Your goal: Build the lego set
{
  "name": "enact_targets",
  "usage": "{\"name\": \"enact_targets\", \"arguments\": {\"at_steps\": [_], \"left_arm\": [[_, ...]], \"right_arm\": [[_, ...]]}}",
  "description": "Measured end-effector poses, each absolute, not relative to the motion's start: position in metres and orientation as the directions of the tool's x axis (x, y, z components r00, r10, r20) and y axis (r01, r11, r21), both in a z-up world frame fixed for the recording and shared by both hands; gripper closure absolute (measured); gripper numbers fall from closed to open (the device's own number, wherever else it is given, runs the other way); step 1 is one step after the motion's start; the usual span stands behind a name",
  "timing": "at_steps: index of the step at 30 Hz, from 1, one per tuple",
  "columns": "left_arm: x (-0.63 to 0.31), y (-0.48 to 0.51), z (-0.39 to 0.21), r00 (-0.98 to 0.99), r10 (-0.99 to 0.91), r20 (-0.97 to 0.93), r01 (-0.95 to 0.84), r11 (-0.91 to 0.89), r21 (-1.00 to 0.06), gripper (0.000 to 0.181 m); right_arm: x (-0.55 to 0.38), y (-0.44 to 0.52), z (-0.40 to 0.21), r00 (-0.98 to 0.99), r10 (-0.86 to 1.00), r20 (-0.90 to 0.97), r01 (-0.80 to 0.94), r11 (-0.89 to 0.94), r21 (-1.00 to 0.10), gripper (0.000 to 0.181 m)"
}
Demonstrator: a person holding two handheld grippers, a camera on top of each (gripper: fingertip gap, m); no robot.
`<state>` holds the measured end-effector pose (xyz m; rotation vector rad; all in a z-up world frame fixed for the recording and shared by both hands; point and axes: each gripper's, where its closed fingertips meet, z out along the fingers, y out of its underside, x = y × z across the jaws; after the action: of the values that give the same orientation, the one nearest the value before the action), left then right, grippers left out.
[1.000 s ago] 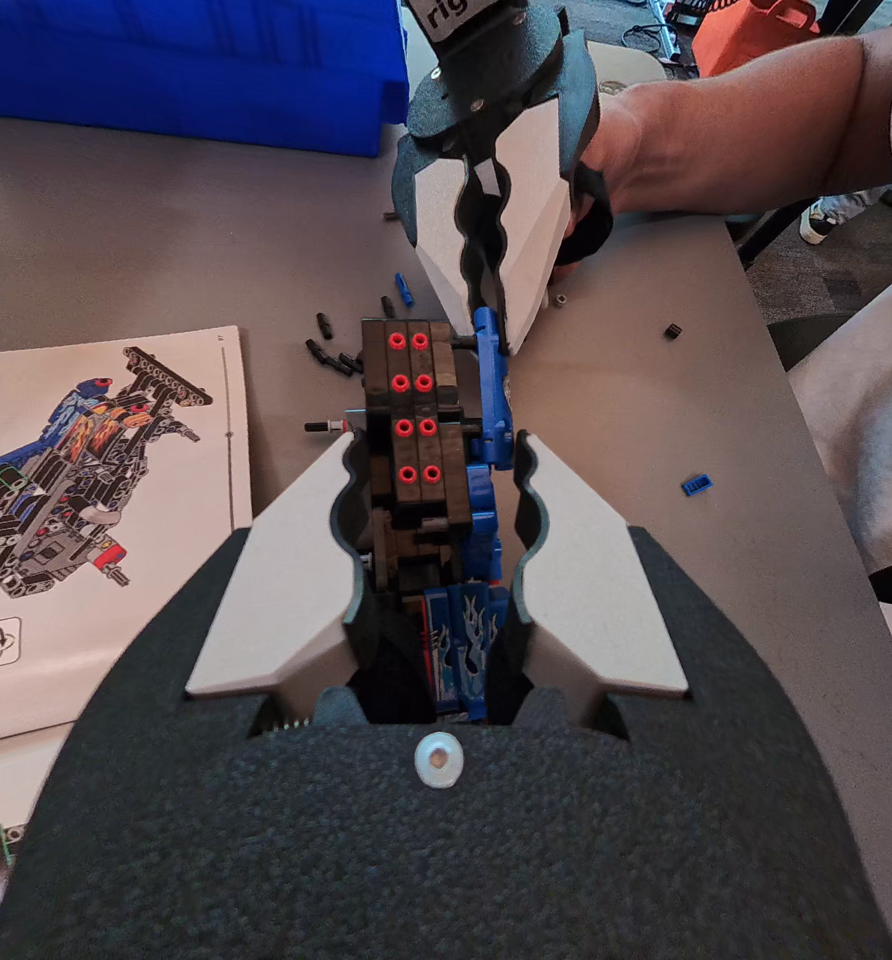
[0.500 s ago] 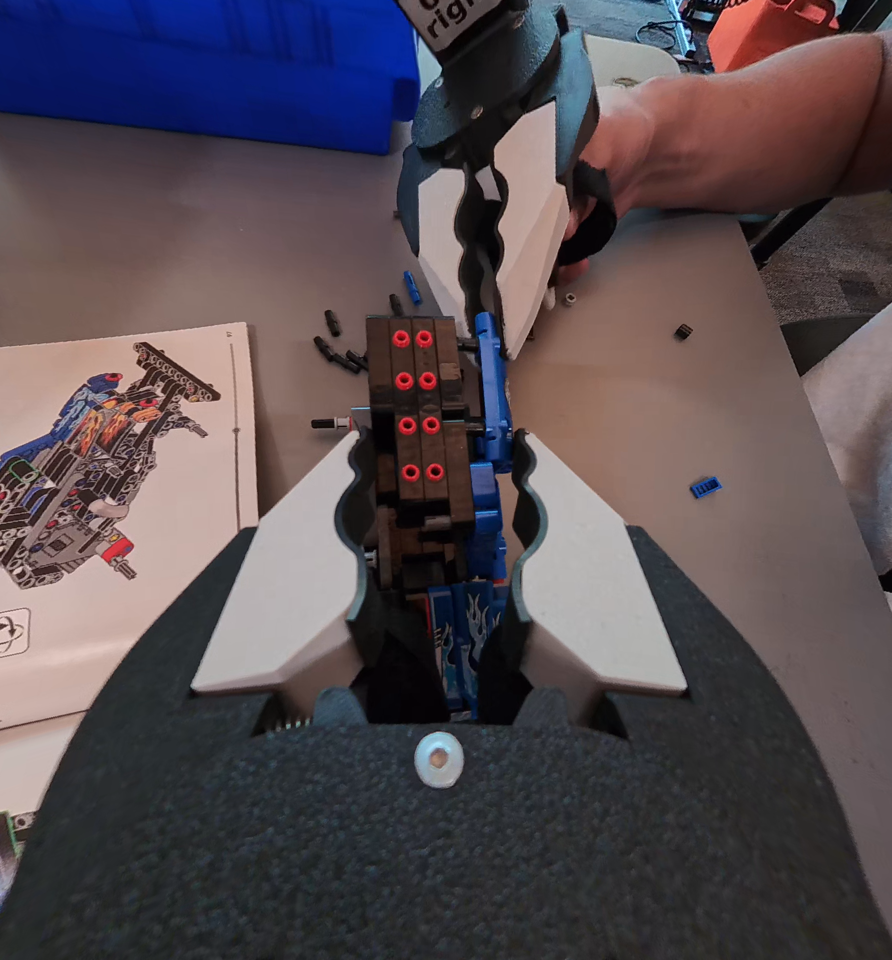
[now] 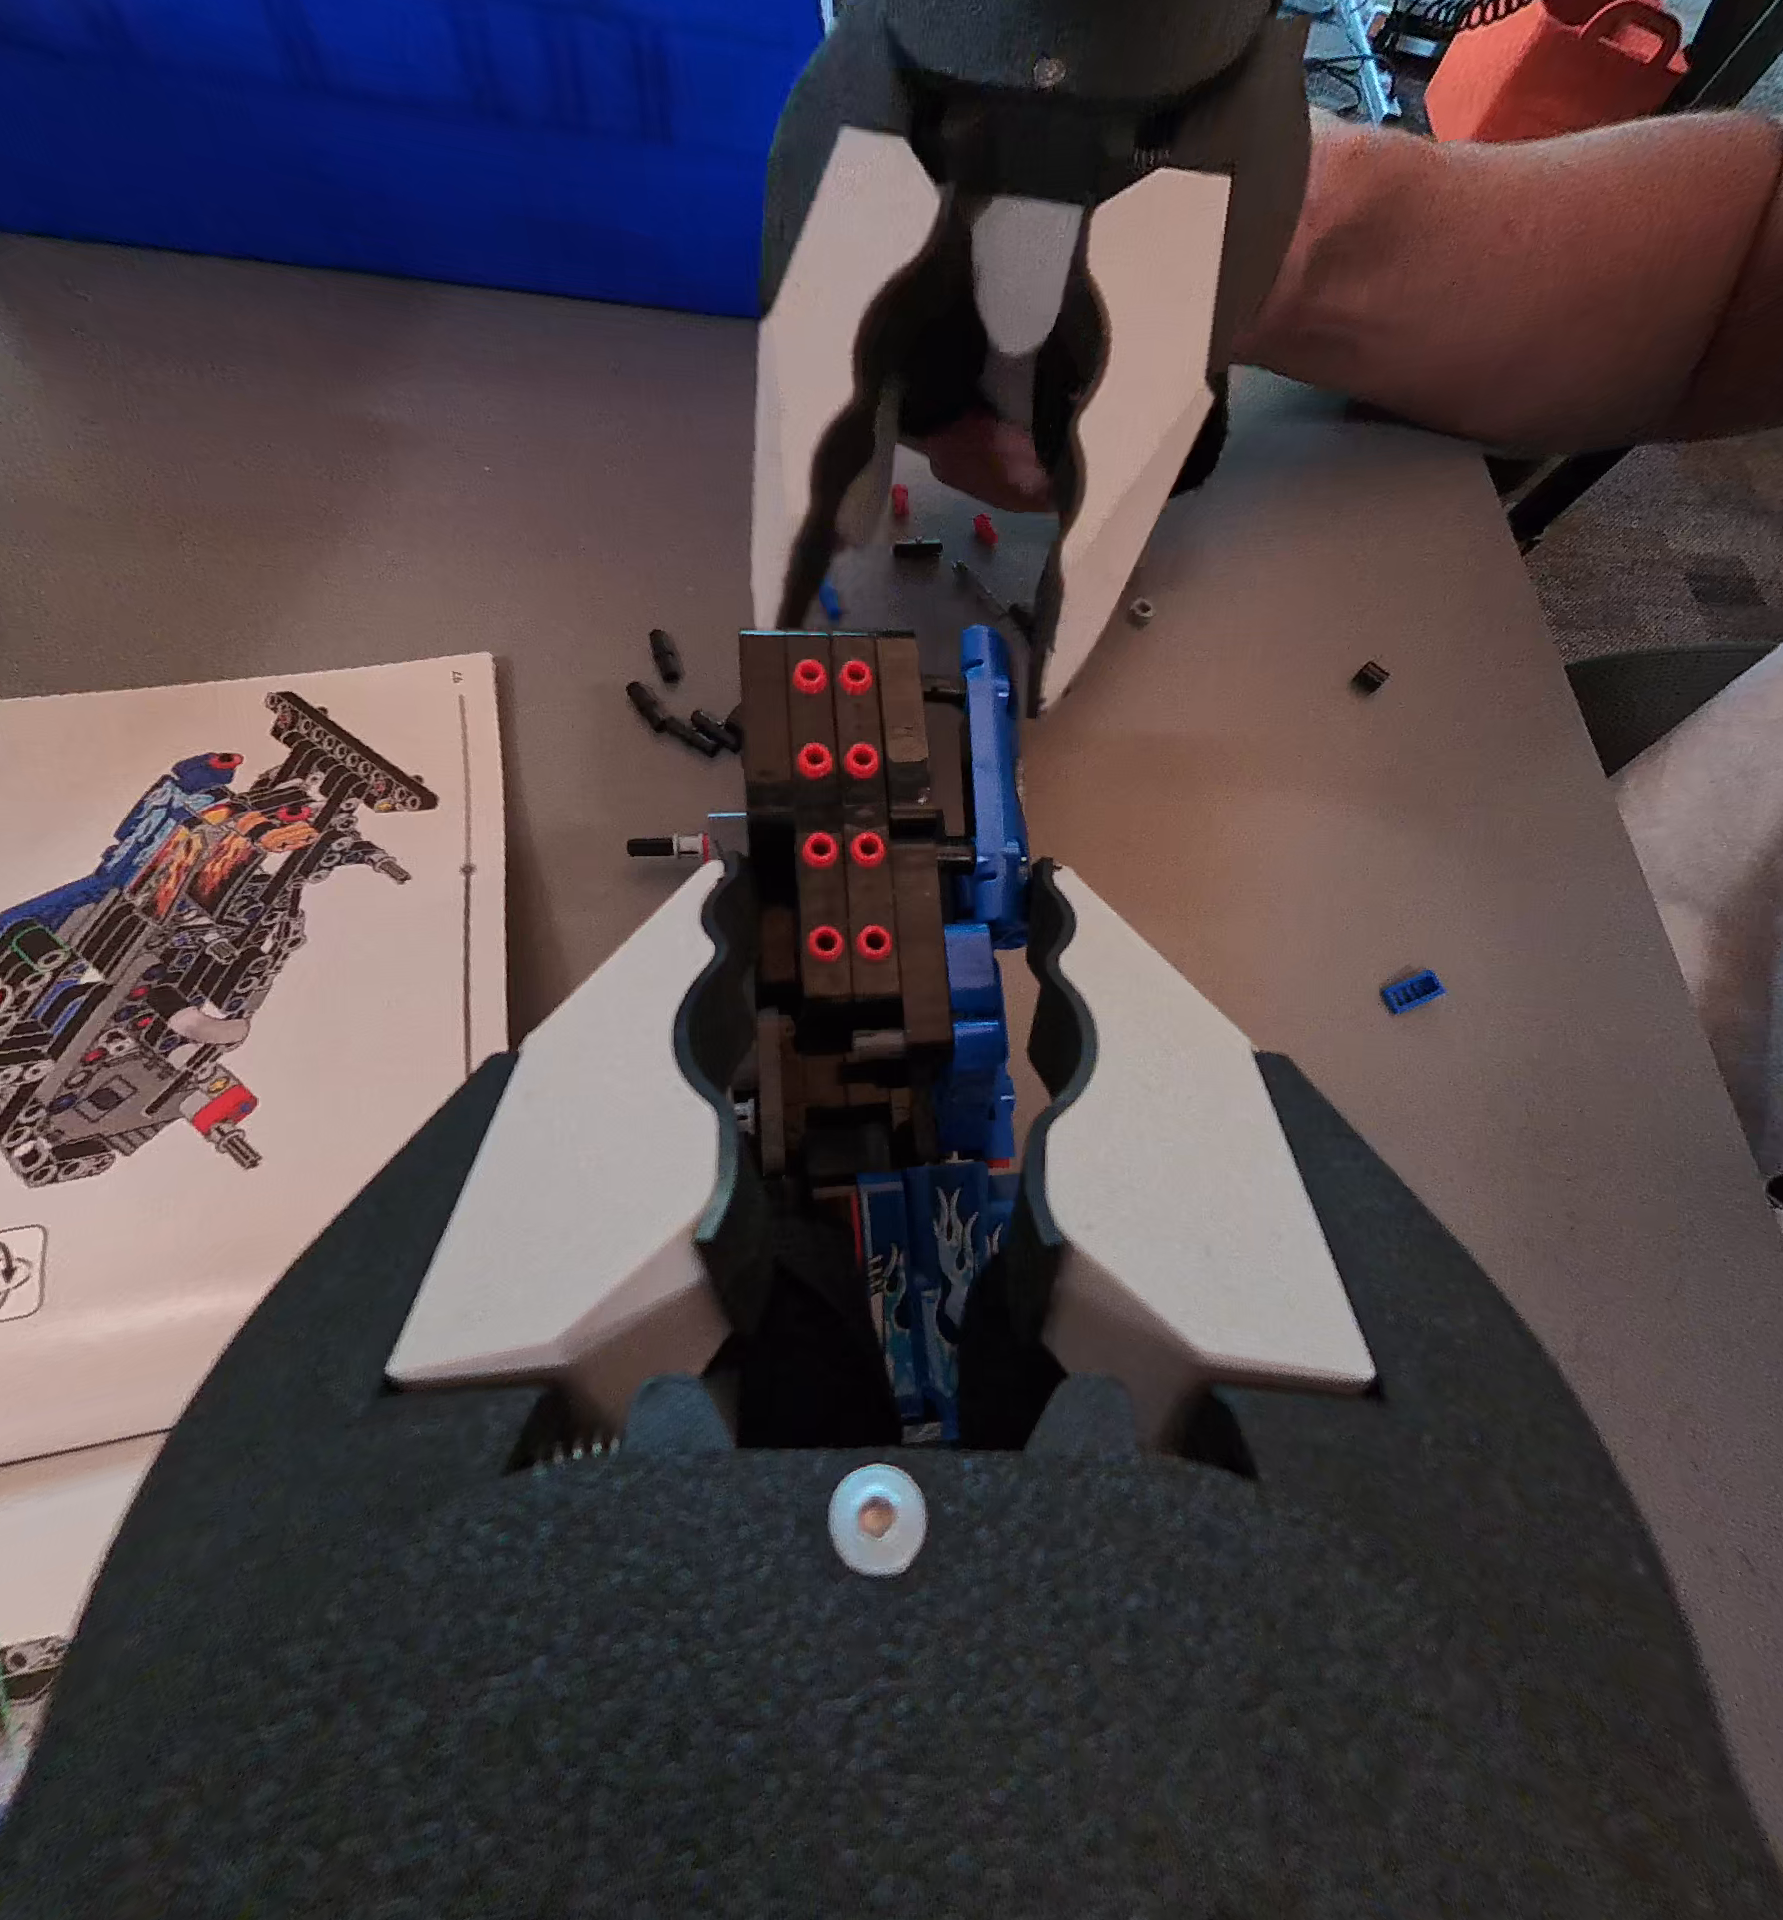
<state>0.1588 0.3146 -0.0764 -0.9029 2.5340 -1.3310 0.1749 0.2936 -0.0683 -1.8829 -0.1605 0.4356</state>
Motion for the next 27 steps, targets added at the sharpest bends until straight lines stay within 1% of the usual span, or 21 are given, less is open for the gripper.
{"name": "enact_targets", "arguments": {"at_steps": [1, 3, 5, 7, 8, 9, 13, 16, 20, 22, 24, 27], "left_arm": [[0.159, 0.314, -0.076, -0.81, -0.567, 0.149, -0.445, 0.428, -0.787, 0.13], [0.158, 0.314, -0.076, -0.811, -0.565, 0.151, -0.445, 0.428, -0.787, 0.13], [0.157, 0.312, -0.076, -0.815, -0.559, 0.152, -0.443, 0.431, -0.786, 0.13], [0.156, 0.312, -0.076, -0.816, -0.558, 0.149, -0.44, 0.433, -0.787, 0.13], [0.157, 0.312, -0.076, -0.815, -0.56, 0.15, -0.441, 0.431, -0.788, 0.13], [0.157, 0.312, -0.076, -0.813, -0.561, 0.153, -0.443, 0.427, -0.788, 0.13], [0.158, 0.312, -0.076, -0.81, -0.565, 0.155, -0.446, 0.422, -0.789, 0.13], [0.158, 0.312, -0.076, -0.811, -0.564, 0.153, -0.445, 0.426, -0.788, 0.13], [0.158, 0.312, -0.076, -0.812, -0.563, 0.153, -0.443, 0.425, -0.789, 0.13], [0.157, 0.311, -0.076, -0.814, -0.561, 0.152, -0.441, 0.427, -0.789, 0.13], [0.157, 0.31, -0.076, -0.816, -0.558, 0.15, -0.439, 0.43, -0.789, 0.13], [0.156, 0.31, -0.076, -0.816, -0.559, 0.151, -0.44, 0.429, -0.789, 0.13]], "right_arm": [[0.178, 0.294, -0.067, 0.936, 0.315, -0.155, -0.042, -0.337, -0.941, 0.131], [0.181, 0.297, -0.063, 0.942, 0.322, -0.094, 0.016, -0.322, -0.947, 0.126], [0.177, 0.301, -0.067, 0.922, 0.377, -0.092, 0.054, -0.36, -0.931, 0.122], [0.176, 0.305, -0.075, 0.899, 0.424, -0.108, 0.087, -0.415, -0.906, 0.112], [0.173, 0.306, -0.075, 0.878, 0.46, -0.13, 0.084, -0.416, -0.906, 0.114], [0.168, 0.304, -0.074, 0.85, 0.503, -0.156, 0.076, -0.41, -0.909, 0.124], [0.168, 0.305, -0.073, 0.817, 0.526, -0.237, -0.018, -0.387, -0.922, 0.125], [0.167, 0.304, -0.071, 0.812, 0.526, -0.255, -0.045, -0.38, -0.924, 0.124], [0.167, 0.303, -0.06, 0.749, 0.517, -0.414, -0.201, -0.418, -0.886, 0.123], [0.17, 0.305, -0.061, 0.751, 0.503, -0.427, -0.224, -0.415, -0.882, 0.132], [0.173, 0.306, -0.064, 0.757, 0.489, -0.433, -0.233, -0.418, -0.878, 0.145], [0.171, 0.305, -0.066, 0.737, 0.502, -0.453, -0.249, -0.421, -0.872, 0.146]]}}
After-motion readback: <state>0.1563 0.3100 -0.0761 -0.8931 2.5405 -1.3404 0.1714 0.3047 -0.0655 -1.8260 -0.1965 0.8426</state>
